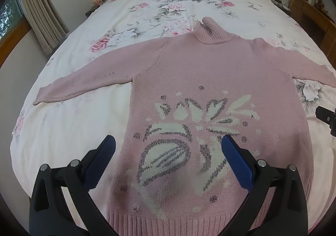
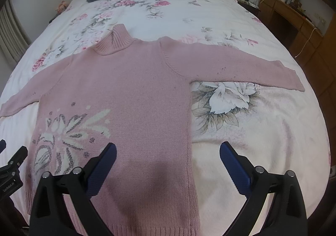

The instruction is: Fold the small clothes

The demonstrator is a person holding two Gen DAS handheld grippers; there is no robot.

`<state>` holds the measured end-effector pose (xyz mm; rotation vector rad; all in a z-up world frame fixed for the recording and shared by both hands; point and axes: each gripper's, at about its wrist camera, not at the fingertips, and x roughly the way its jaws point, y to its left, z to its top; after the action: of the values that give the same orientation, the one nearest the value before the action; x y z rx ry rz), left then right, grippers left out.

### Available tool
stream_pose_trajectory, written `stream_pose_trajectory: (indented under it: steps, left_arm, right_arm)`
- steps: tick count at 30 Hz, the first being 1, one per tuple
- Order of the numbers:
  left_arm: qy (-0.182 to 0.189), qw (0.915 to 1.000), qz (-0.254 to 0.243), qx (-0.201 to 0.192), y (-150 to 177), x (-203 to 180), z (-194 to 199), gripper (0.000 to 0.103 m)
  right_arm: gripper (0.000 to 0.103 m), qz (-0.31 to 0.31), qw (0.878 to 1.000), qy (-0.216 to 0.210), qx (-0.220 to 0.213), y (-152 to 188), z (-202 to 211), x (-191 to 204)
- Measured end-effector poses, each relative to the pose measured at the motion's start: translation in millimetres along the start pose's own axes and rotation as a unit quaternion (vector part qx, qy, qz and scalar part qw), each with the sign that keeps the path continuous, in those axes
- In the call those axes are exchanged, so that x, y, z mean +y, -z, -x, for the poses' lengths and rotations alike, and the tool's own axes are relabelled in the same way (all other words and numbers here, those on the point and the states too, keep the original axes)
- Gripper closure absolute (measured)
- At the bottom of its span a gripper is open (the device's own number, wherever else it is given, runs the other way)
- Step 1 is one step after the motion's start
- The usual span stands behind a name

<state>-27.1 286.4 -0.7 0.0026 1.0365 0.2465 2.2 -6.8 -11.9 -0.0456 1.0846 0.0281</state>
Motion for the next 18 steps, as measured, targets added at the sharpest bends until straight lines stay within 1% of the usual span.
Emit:
stream_pose_trajectory:
  steps: [18]
  left_arm:
    - [0.000, 1.0000, -0.002, 0.000, -0.2, -0.4, -0.6, 0.003]
  right_arm:
    - [0.004, 0.000, 1.000, 0.000, 0.002, 1.1, -3.5, 0.6]
